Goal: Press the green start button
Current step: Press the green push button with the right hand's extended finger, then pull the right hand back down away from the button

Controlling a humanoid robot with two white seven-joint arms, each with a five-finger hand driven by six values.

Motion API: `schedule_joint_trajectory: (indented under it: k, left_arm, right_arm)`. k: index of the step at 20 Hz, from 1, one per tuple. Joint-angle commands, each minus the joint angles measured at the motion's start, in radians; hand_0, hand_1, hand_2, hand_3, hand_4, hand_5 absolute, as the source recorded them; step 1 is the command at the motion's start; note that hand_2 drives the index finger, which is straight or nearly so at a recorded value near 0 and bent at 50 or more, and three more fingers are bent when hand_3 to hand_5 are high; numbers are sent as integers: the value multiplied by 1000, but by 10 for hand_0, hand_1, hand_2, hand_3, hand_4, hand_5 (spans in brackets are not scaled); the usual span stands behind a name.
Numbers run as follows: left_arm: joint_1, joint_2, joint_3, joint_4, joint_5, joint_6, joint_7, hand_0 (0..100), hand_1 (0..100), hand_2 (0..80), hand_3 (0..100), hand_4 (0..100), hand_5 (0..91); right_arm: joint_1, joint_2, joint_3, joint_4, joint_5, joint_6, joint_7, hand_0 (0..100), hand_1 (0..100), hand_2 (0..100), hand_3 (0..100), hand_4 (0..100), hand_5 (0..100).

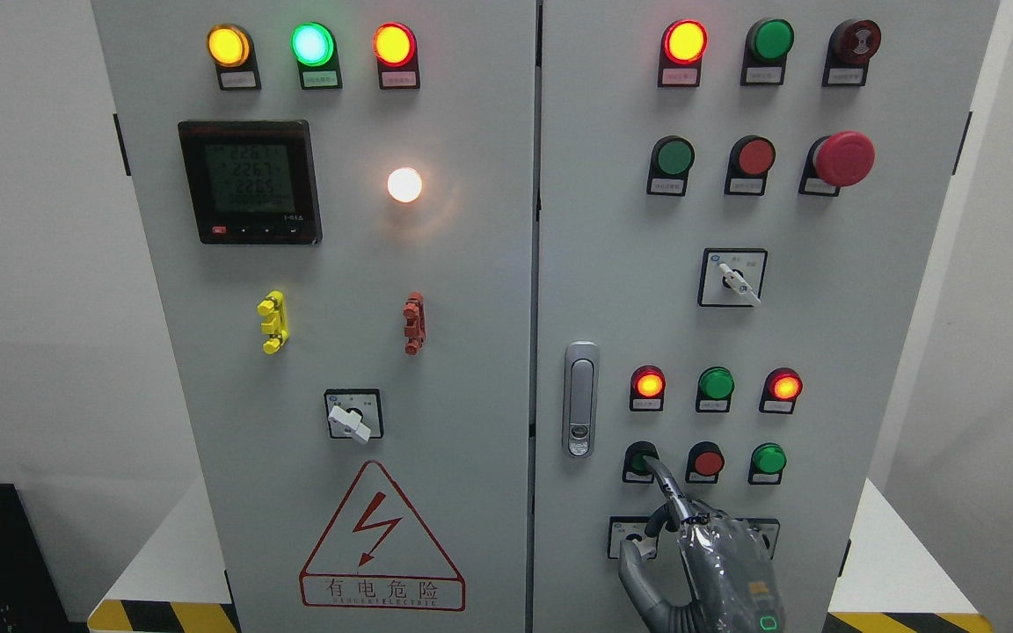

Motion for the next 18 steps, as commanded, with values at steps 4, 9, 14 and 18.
schedule_joint_trajectory:
  k: [4,9,14,18]
  left_arm:
    - [0,0,0,0,0,0,0,120,556,0,0,0,0]
    - [0,0,0,0,0,0,0,120,556,0,0,0,0]
    - [0,0,0,0,0,0,0,120,556,0,0,0,0]
    - [0,0,0,0,0,0,0,120,556,0,0,0,0]
  right_arm:
    - [26,1,-13,-46,-11,-4,8,699,412,0,630,616,552]
    - [56,1,-8,-95,-68,-7,20,757,430,0,644,613,553]
    - [79,1,-8,-115,-127,-13,19,804,424,0,645,616,542]
    - [101,1,-3,-149,-216,-13,20,849,403,0,635,599,516]
